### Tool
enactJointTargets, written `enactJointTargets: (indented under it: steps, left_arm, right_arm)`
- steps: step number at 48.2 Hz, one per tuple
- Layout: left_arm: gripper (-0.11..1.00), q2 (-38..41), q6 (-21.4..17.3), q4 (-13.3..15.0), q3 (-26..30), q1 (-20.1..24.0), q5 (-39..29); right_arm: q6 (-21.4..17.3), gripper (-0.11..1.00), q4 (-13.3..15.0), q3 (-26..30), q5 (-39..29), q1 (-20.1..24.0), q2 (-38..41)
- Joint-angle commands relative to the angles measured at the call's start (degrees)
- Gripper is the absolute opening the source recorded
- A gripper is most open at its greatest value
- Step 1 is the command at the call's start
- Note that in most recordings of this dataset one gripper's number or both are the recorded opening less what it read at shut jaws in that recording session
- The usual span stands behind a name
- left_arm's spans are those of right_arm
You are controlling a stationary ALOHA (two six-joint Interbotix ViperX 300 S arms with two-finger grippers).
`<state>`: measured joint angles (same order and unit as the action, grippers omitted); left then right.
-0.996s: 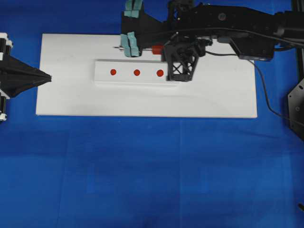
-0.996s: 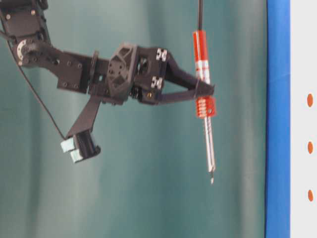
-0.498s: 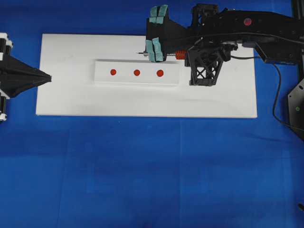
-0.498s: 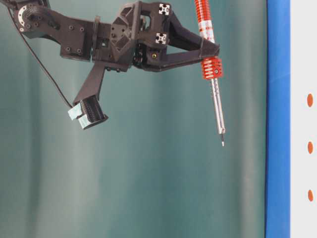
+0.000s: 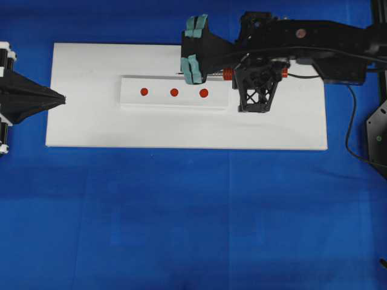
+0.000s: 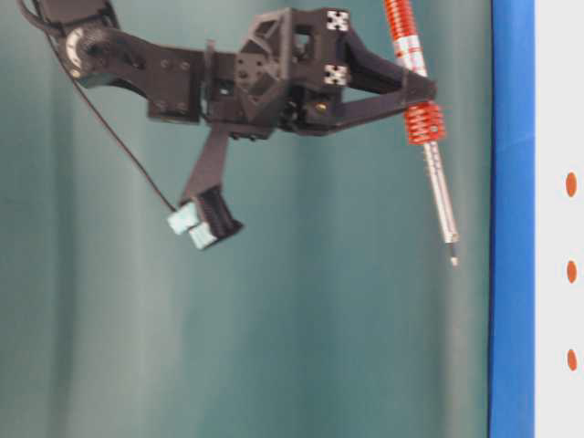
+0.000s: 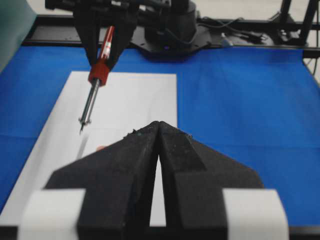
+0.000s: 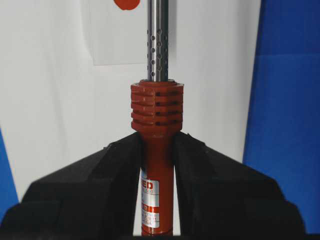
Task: Touch the tip of the soldering iron to the mark.
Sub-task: 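Lower the iron tip onto the middle red dot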
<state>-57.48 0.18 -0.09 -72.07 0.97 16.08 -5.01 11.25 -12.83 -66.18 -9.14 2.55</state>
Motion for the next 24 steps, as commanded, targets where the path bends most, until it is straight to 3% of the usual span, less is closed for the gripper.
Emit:
enactJointTargets:
  steps: [1, 24]
  left_arm:
    - [0.00, 0.26, 0.09, 0.00, 0.62, 0.09, 0.26]
    - [0.00, 0.26, 0.09, -0.09, 0.53, 0.09, -0.09]
  right_arm:
    - [0.09, 0.06, -0.18, 0.53, 0.53, -0.09, 0.44]
    - [0.70, 0.06, -1.41, -0.35, 4.39, -0.09, 6.59]
